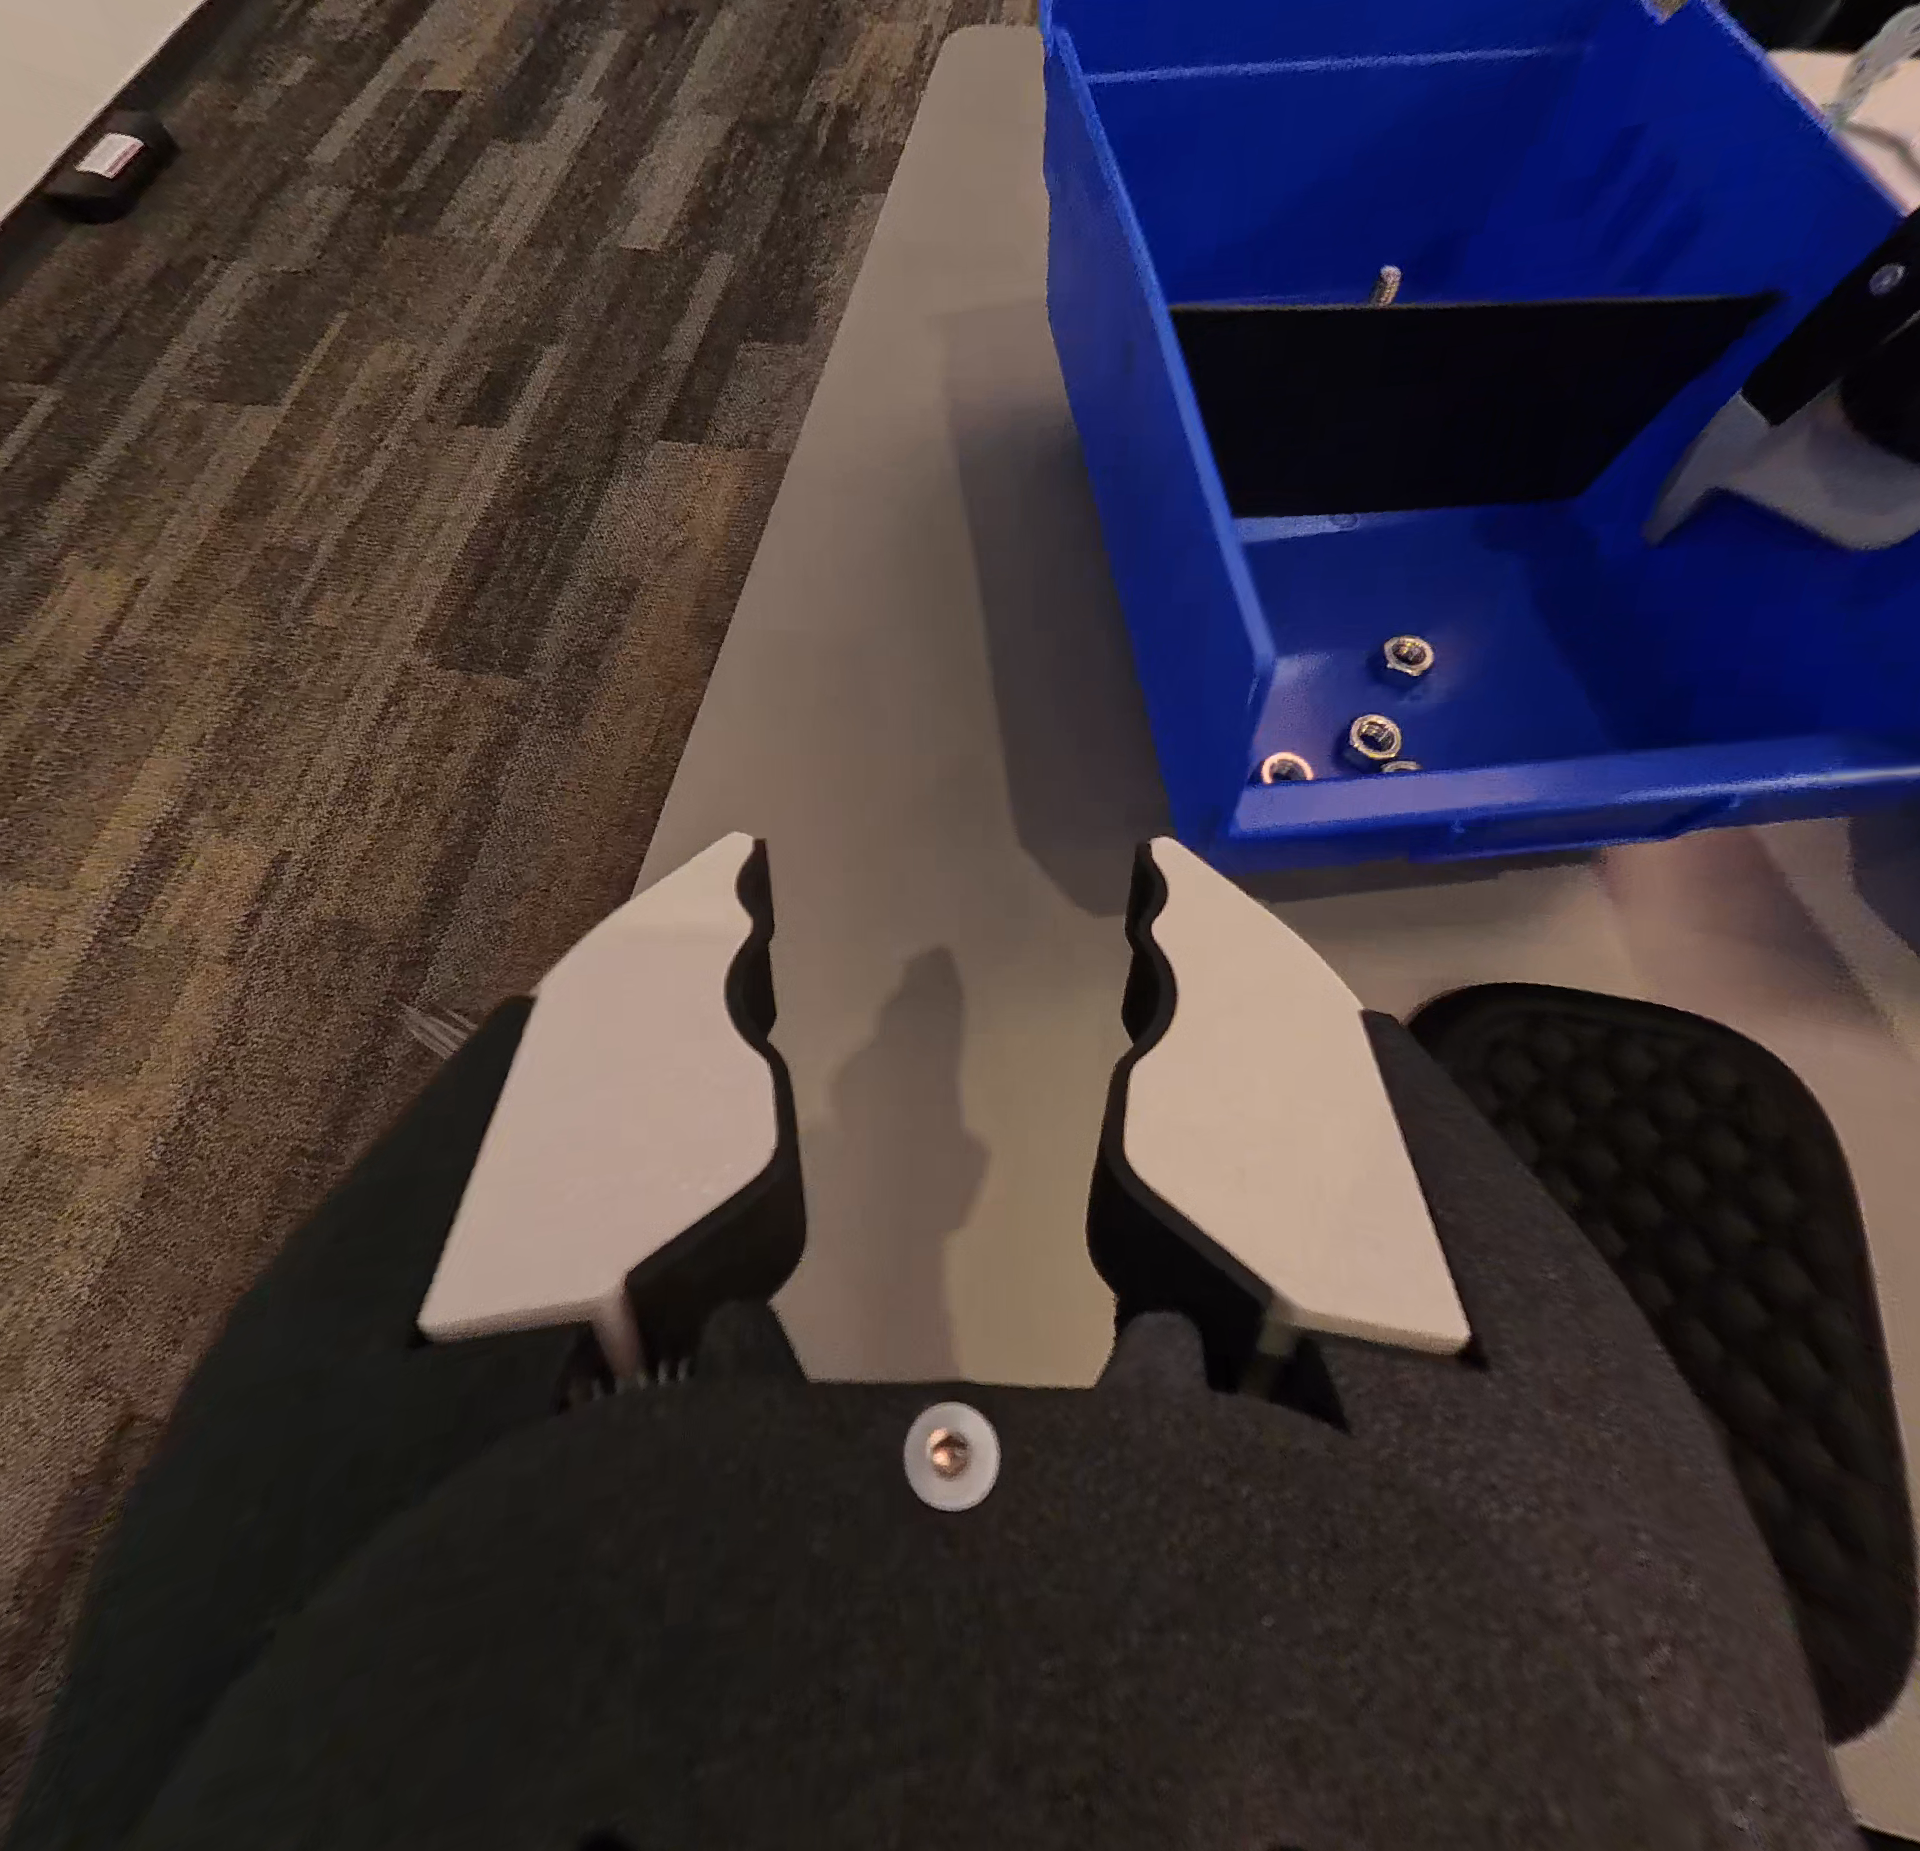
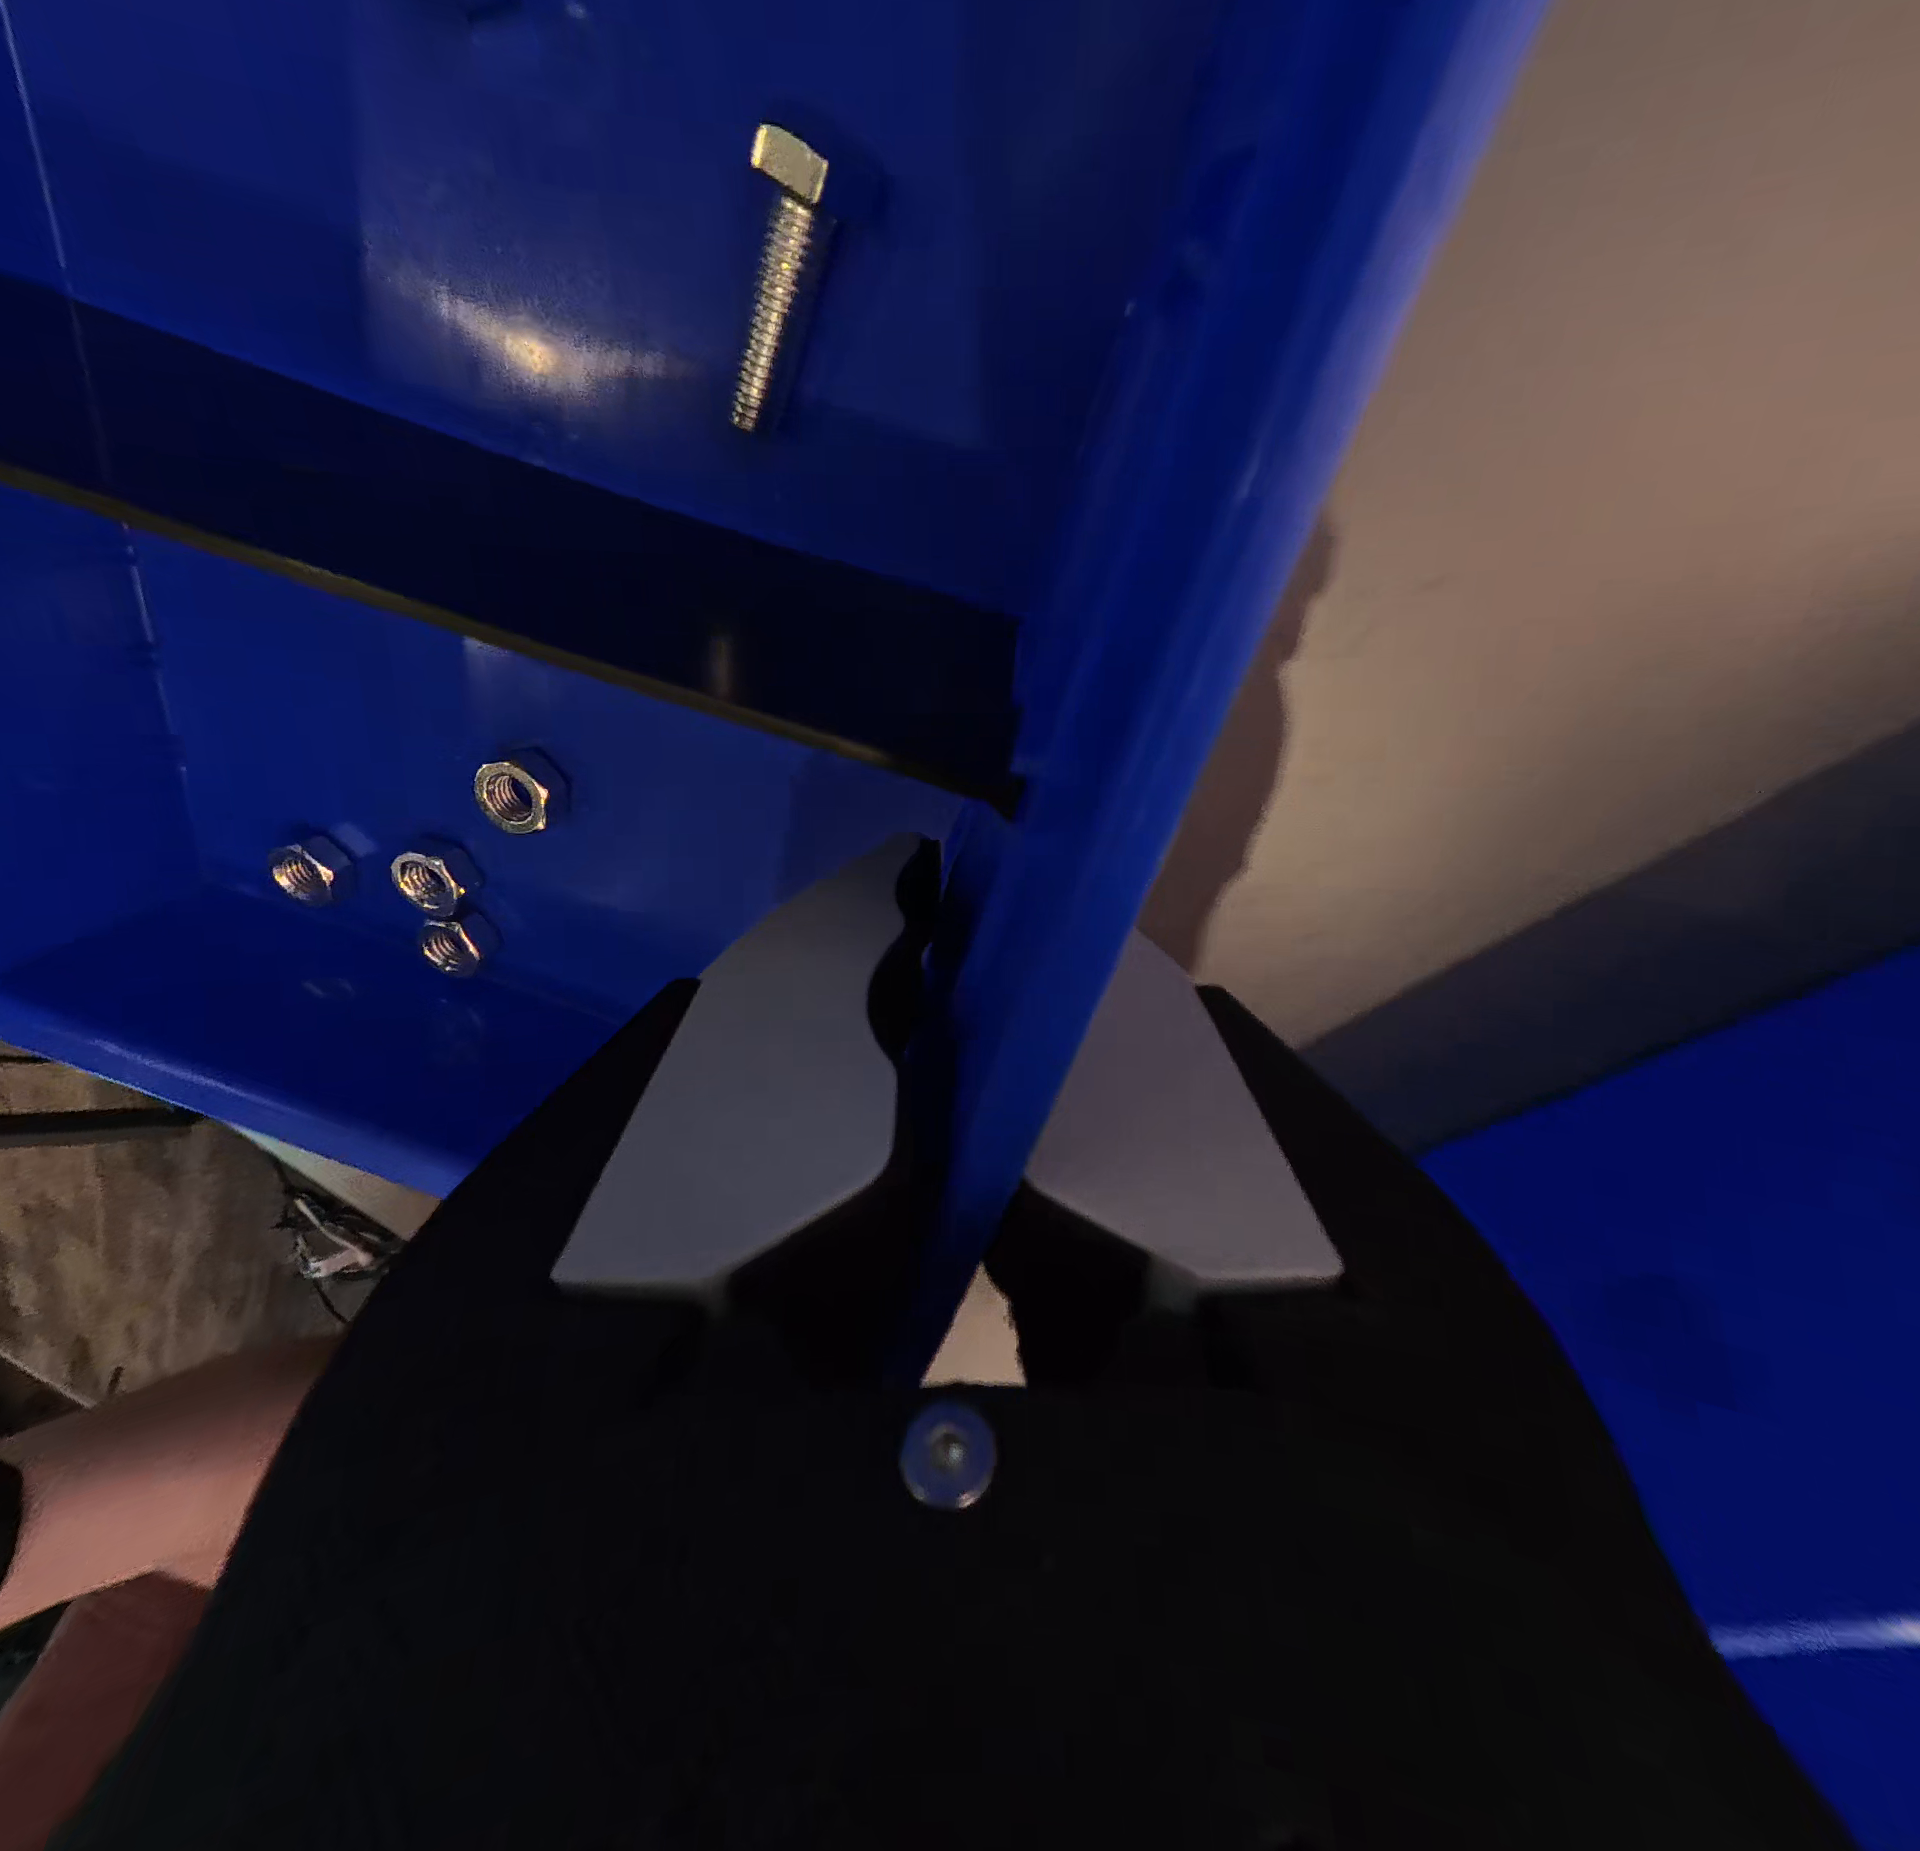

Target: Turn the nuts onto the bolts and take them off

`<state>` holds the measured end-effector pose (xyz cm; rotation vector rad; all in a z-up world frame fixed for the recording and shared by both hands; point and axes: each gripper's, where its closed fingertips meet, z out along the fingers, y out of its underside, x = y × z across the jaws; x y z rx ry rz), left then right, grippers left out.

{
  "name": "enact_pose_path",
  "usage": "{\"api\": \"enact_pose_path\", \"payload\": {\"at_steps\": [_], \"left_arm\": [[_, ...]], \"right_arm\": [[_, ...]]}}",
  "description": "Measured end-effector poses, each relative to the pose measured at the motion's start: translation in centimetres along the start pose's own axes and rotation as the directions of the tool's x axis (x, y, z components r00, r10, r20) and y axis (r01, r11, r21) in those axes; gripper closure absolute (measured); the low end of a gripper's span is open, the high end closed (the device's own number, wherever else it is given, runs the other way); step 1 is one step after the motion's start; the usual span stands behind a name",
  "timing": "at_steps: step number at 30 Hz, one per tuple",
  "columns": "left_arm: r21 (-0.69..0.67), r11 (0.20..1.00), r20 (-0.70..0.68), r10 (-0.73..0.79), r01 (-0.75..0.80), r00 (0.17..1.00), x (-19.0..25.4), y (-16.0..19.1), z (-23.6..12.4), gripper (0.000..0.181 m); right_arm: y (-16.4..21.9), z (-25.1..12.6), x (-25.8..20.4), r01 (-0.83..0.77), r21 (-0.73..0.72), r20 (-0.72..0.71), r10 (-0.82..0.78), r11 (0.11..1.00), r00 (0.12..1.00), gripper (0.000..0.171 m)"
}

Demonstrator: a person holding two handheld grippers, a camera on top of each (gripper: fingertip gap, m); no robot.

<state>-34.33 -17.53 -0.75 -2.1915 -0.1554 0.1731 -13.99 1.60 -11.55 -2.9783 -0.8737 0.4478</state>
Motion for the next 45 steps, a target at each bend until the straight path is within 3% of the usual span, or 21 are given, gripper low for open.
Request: {"api": "enact_pose_path", "payload": {"at_steps": [8,13,15,17,18,21,23,27,31,34,35,36,38,42,45], "left_arm": [[-0.011,0.999,-0.009,0.035,-0.035,0.999,1.4,-0.1,0.7,0.116],[-0.016,0.999,-0.034,0.042,-0.043,0.999,2.5,-0.1,1.2,0.115],[-0.006,0.999,-0.045,0.046,-0.046,0.998,2.9,-0.3,1.3,0.114],[0.002,0.999,-0.061,0.044,-0.044,0.997,3.3,-0.3,1.6,0.112],[0.007,0.999,-0.065,0.039,-0.039,0.997,3.3,-0.3,1.8,0.109],[0.028,1.000,-0.087,-0.001,0.004,0.996,3.2,-0.5,3.0,0.105],[0.026,0.999,-0.116,-0.033,0.036,0.993,3.5,-0.6,4.2,0.102],[-0.016,0.998,-0.193,-0.062,0.060,0.979,5.6,-0.5,6.6,0.101],[-0.085,0.996,-0.146,-0.022,0.010,0.989,6.3,0.1,9.0,0.103],[-0.158,0.987,-0.114,-0.001,-0.018,0.993,6.2,1.1,10.8,0.109],[-0.189,0.982,-0.109,0.004,-0.025,0.994,6.1,1.6,11.4,0.113],[-0.216,0.976,-0.100,0.012,-0.034,0.995,5.9,2.1,11.8,0.117],[-0.255,0.966,-0.103,0.024,-0.050,0.994,5.4,2.9,12.6,0.133],[-0.262,0.965,-0.212,-0.068,0.011,0.975,6.0,2.7,12.9,0.167],[-0.285,0.957,-0.213,-0.004,-0.058,0.977,5.4,2.6,13.3,0.171]], "right_arm": [[0.4,1.9,0.5,-0.025,0.009,-0.071,0.025,1.000,0.997,0.166],[-0.5,0.9,0.5,0.043,0.076,-0.100,-0.035,0.996,0.994,0.149],[-2.1,-2.2,0.7,0.140,0.220,-0.166,-0.104,0.965,0.981,0.140],[-2.4,-7.7,1.3,0.251,0.385,-0.273,-0.150,0.888,0.950,0.123],[-1.4,-10.8,2.1,0.302,0.454,-0.336,-0.154,0.838,0.929,0.122],[5.4,-18.5,8.5,0.345,0.577,-0.500,-0.014,0.741,0.866,0.112],[11.0,-20.6,14.6,0.209,0.625,-0.480,0.160,0.752,0.863,0.108],[19.1,-17.0,21.3,-0.097,0.563,-0.333,0.333,0.820,0.882,0.099],[21.1,-11.6,22.5,-0.198,0.443,-0.255,0.335,0.874,0.907,0.099],[22.4,-8.6,23.9,-0.224,0.285,-0.299,0.309,0.932,0.903,0.112],[22.5,-7.9,23.8,-0.235,0.244,-0.256,0.296,0.941,0.920,0.127],[22.6,-7.5,23.5,-0.241,0.216,-0.195,0.283,0.946,0.939,0.149],[22.8,-7.7,24.5,-0.247,0.203,-0.160,0.281,0.947,0.946,0.161],[24.0,-8.8,28.3,-0.260,0.206,-0.117,0.288,0.943,0.950,0.165],[26.1,-9.7,31.3,-0.253,0.189,-0.090,0.273,0.949,0.958,0.165]]}}
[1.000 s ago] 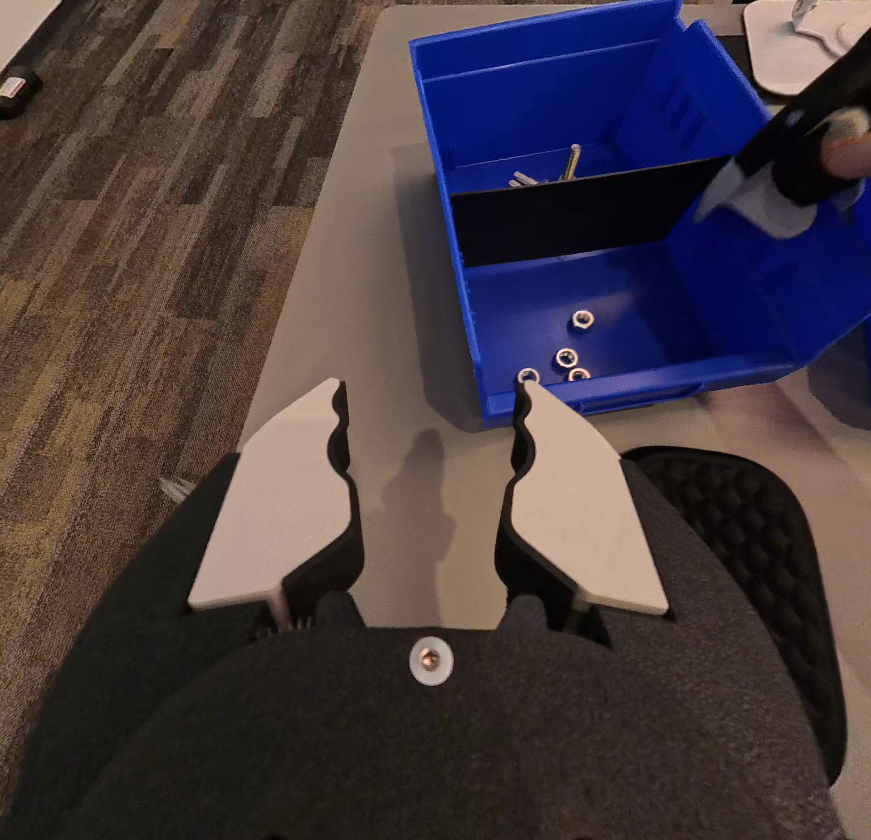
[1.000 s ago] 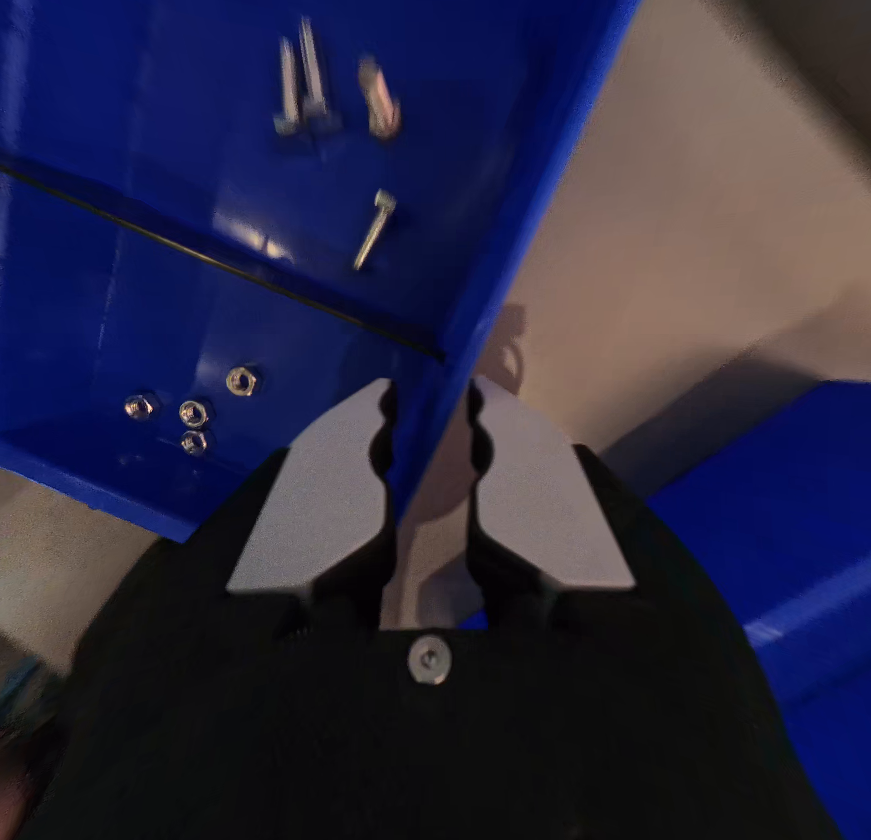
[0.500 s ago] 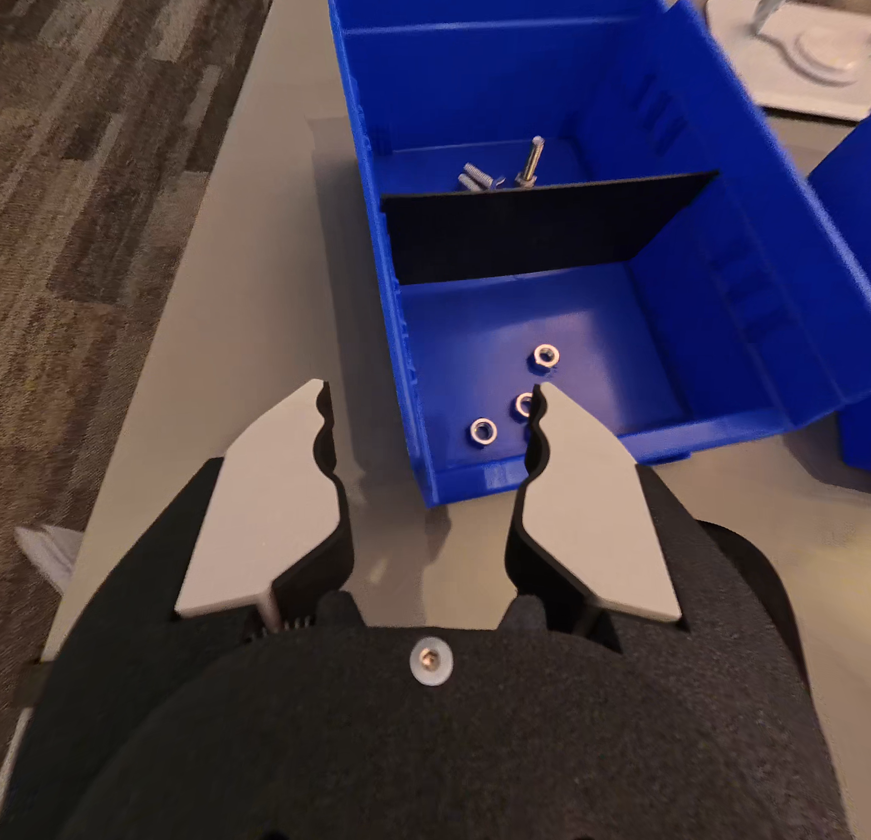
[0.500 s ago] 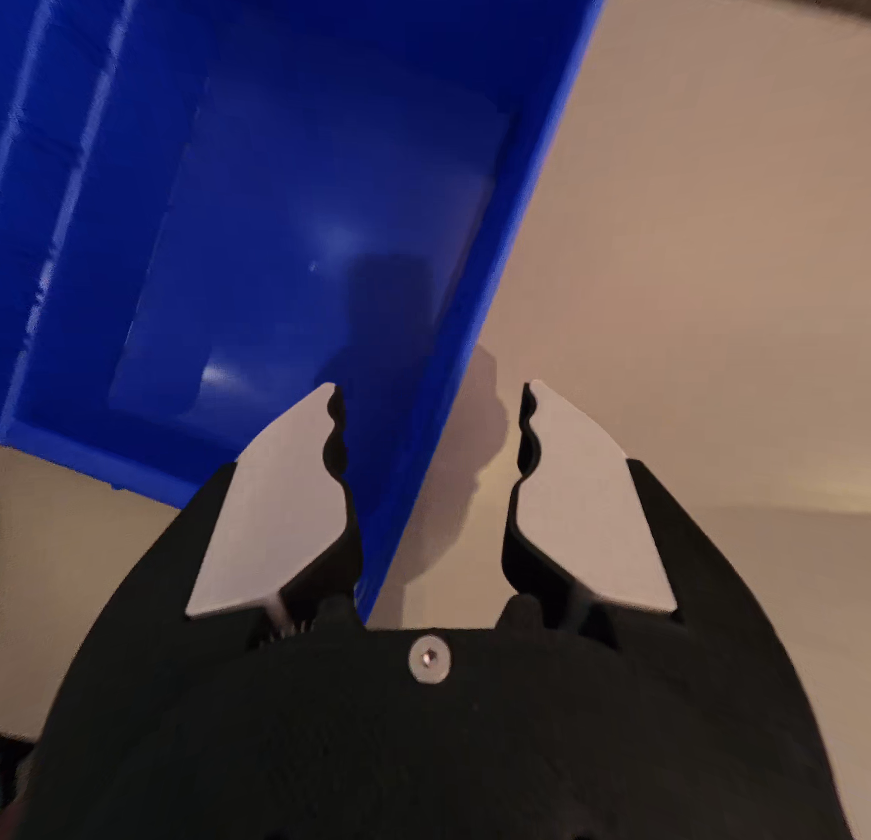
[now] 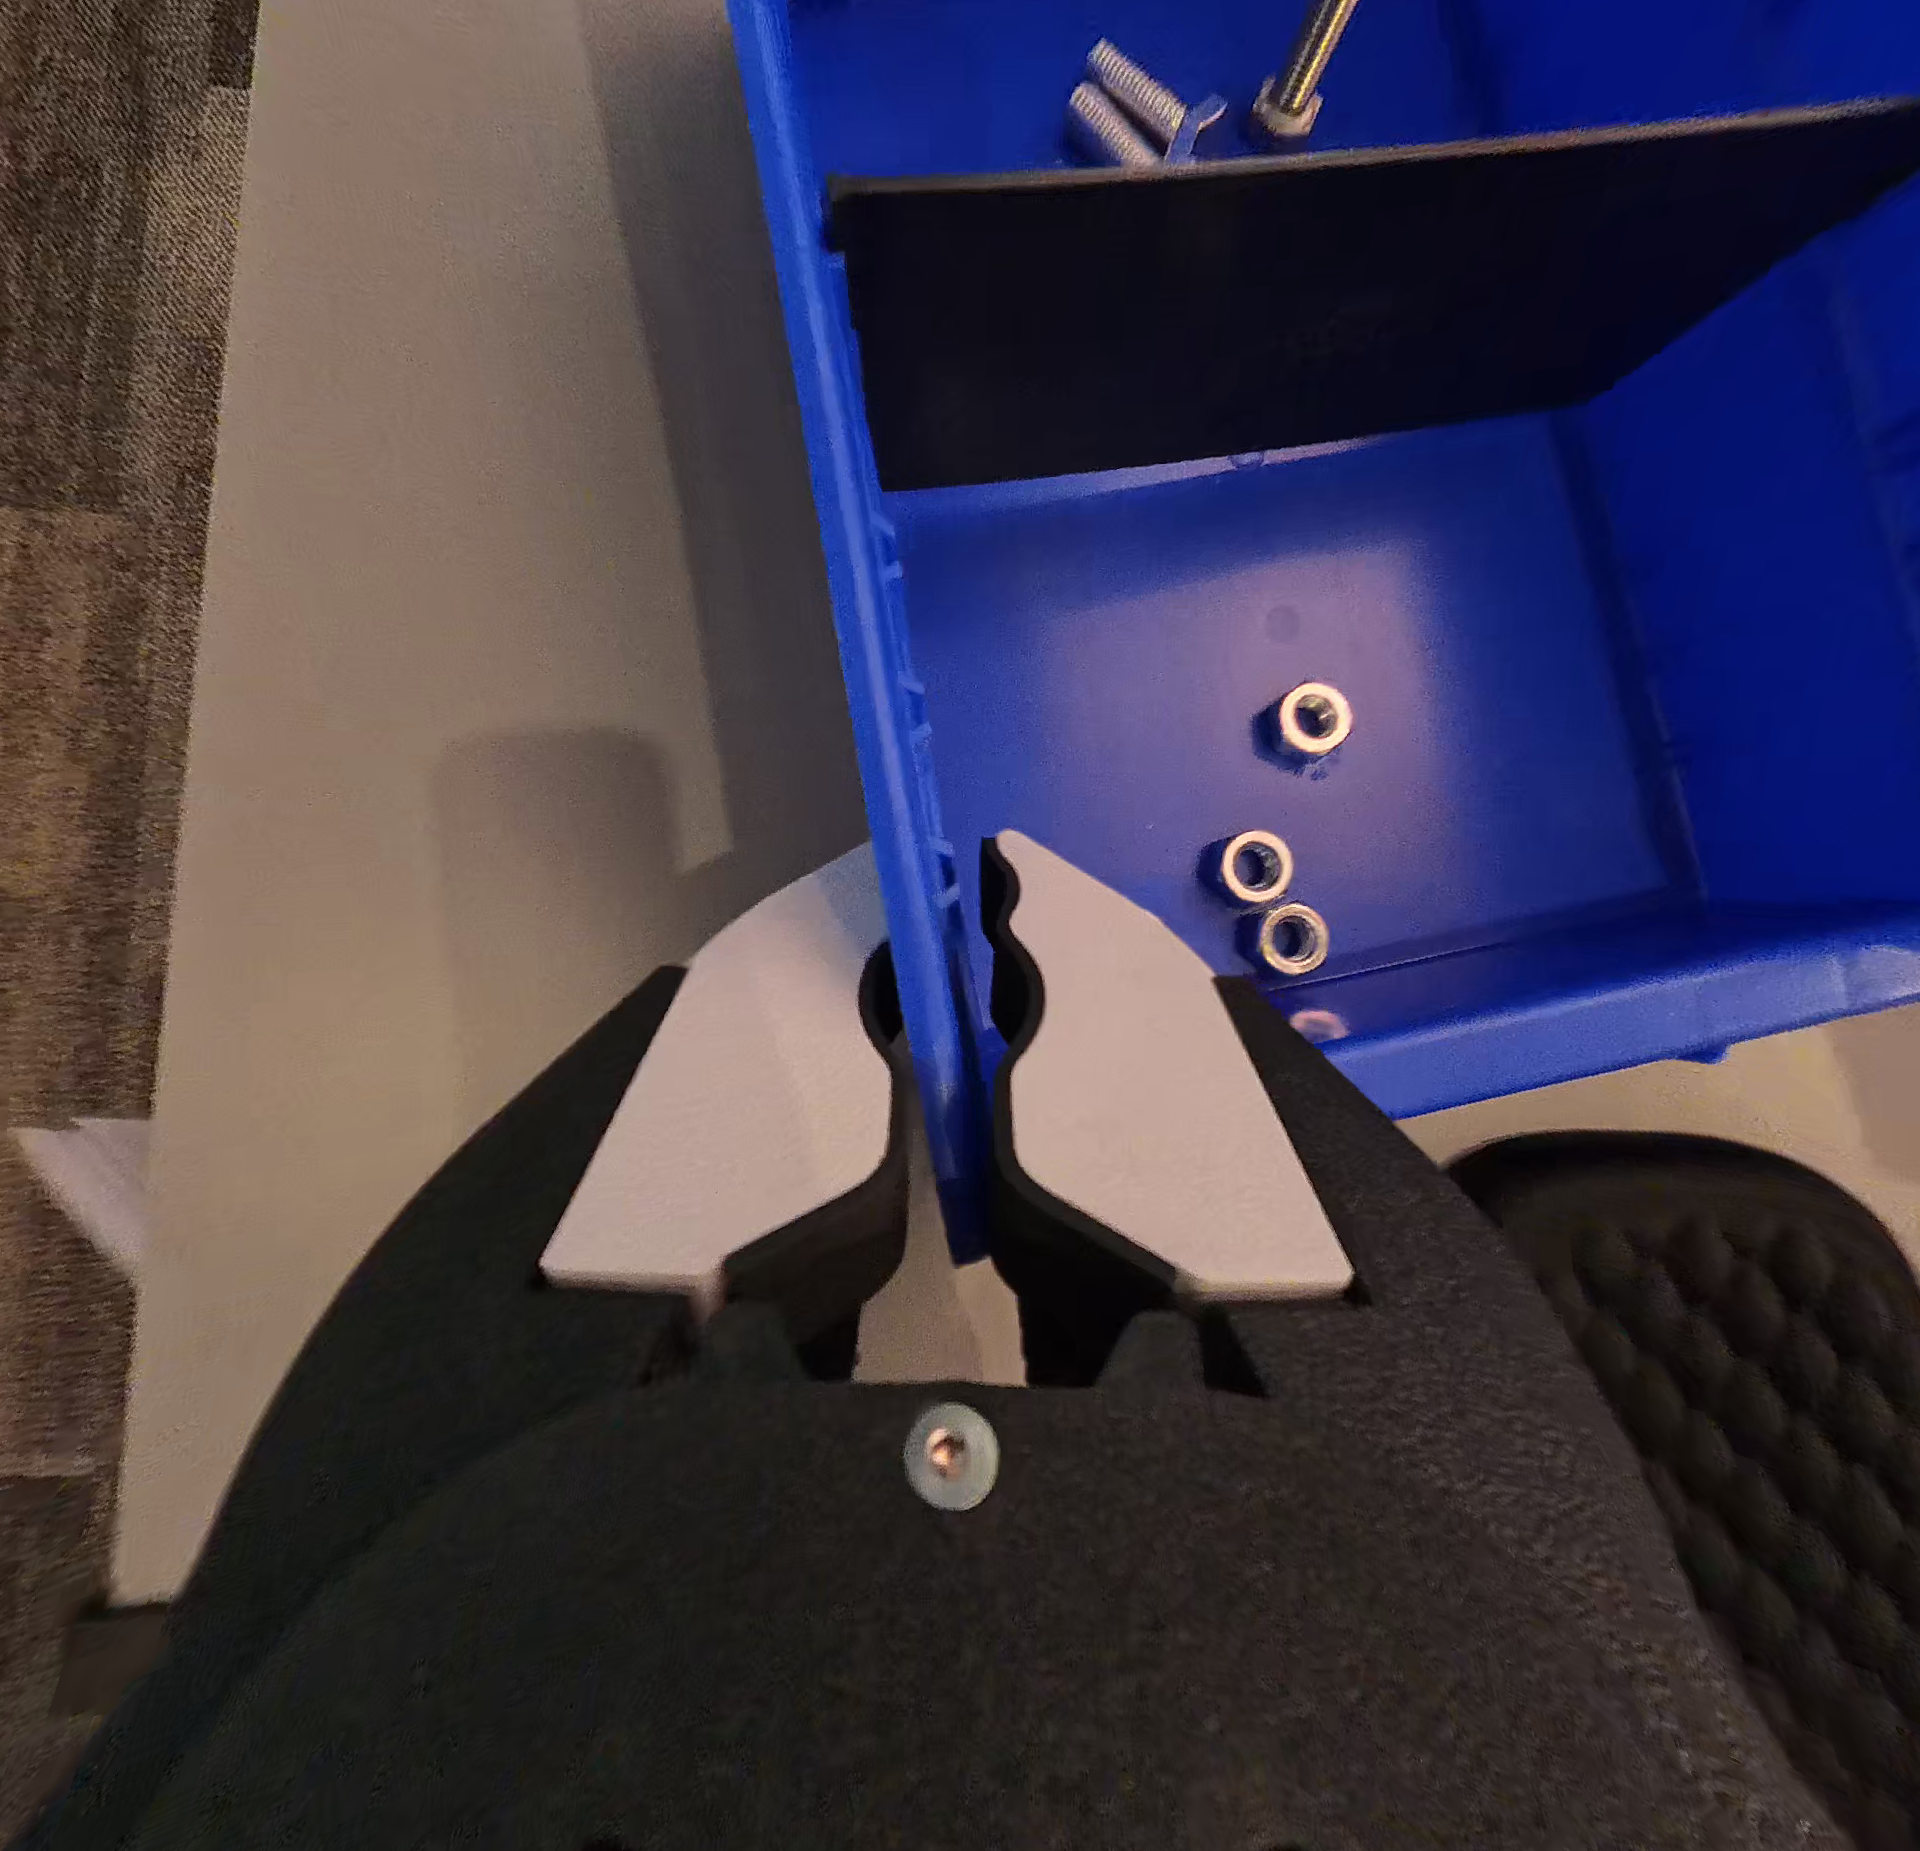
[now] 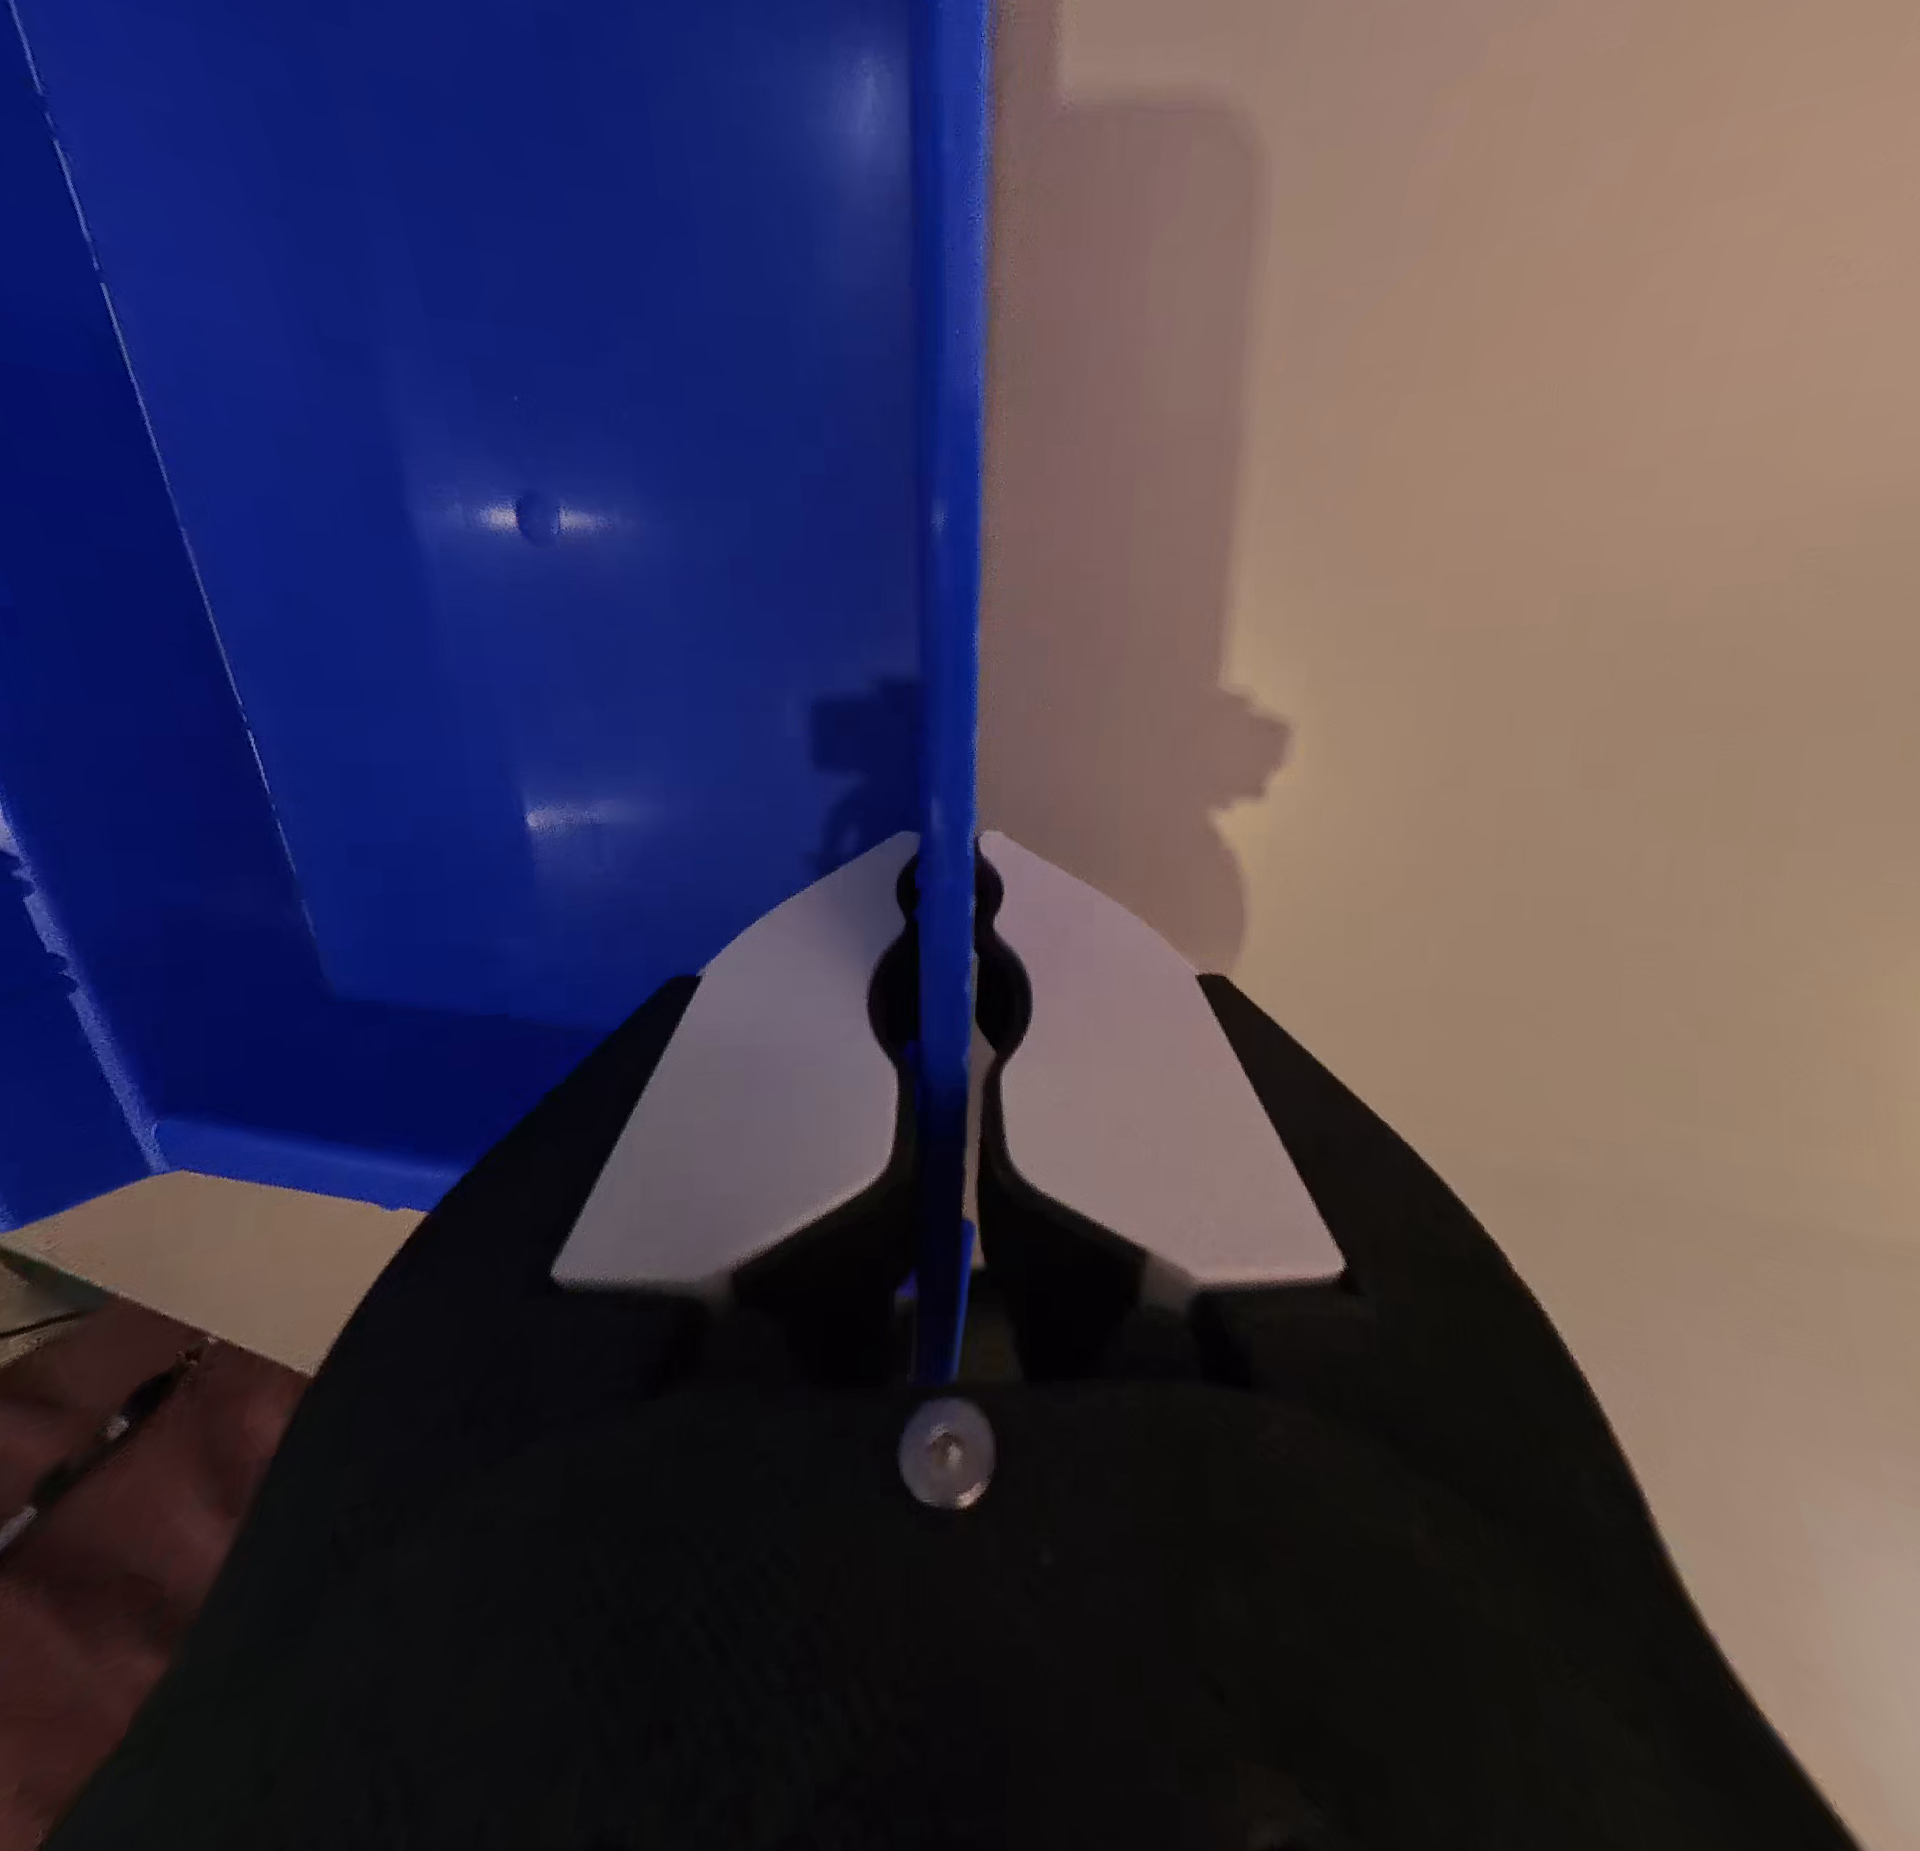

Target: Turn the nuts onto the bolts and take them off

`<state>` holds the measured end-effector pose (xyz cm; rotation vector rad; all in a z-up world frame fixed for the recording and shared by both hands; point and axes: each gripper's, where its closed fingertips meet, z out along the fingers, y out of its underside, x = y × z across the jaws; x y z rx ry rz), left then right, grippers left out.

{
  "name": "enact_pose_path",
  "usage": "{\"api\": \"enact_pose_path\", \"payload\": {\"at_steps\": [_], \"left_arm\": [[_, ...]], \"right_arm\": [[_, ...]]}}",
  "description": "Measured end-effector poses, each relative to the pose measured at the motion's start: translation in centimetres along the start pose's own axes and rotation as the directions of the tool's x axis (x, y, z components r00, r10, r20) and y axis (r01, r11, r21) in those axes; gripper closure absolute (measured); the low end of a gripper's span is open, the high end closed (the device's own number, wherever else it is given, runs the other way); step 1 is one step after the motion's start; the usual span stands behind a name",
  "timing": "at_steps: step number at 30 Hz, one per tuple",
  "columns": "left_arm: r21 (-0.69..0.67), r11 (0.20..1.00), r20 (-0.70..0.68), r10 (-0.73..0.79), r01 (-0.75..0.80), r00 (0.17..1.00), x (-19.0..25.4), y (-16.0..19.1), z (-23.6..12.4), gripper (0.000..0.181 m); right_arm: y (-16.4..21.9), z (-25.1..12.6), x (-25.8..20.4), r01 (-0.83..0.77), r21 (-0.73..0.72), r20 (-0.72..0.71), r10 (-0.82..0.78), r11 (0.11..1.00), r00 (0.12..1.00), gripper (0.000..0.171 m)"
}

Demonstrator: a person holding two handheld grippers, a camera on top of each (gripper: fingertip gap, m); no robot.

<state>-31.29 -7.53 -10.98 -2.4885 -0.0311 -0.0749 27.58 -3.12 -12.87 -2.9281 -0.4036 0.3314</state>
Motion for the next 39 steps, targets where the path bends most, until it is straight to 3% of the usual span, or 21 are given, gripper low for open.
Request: {"api": "enact_pose_path", "payload": {"at_steps": [9,18,25,31,35,39], "left_arm": [[-0.031,0.985,-0.040,0.170,-0.172,0.985,-0.5,-1.4,1.1,0.175],[-0.031,0.982,-0.055,0.187,-0.189,0.981,-0.3,-1.6,1.3,0.174],[-0.033,0.981,-0.050,0.189,-0.191,0.981,-0.3,-1.6,1.3,0.174],[-0.032,0.982,-0.058,0.186,-0.188,0.981,-0.4,-1.7,1.4,0.175],[0.041,0.989,-0.069,0.146,-0.144,0.987,-0.4,-2.4,0.7,0.171],[0.268,0.962,-0.085,0.075,-0.050,0.994,-0.9,-5.3,-4.5,0.157]], "right_arm": [[4.2,-3.1,12.1,-0.110,-0.007,-0.035,0.110,0.994,0.993,0.165],[8.0,-5.7,22.0,-0.279,0.001,-0.072,0.278,0.960,0.958,0.165],[11.0,-6.7,24.5,-0.410,-0.002,-0.091,0.408,0.912,0.909,0.165],[11.2,-6.8,24.6,-0.400,0.042,-0.101,0.403,0.915,0.910,0.165],[10.0,-8.1,25.3,-0.342,0.181,-0.157,0.370,0.922,0.916,0.142],[6.9,-14.1,26.2,-0.185,0.484,-0.295,0.358,0.855,0.886,0.128]]}}
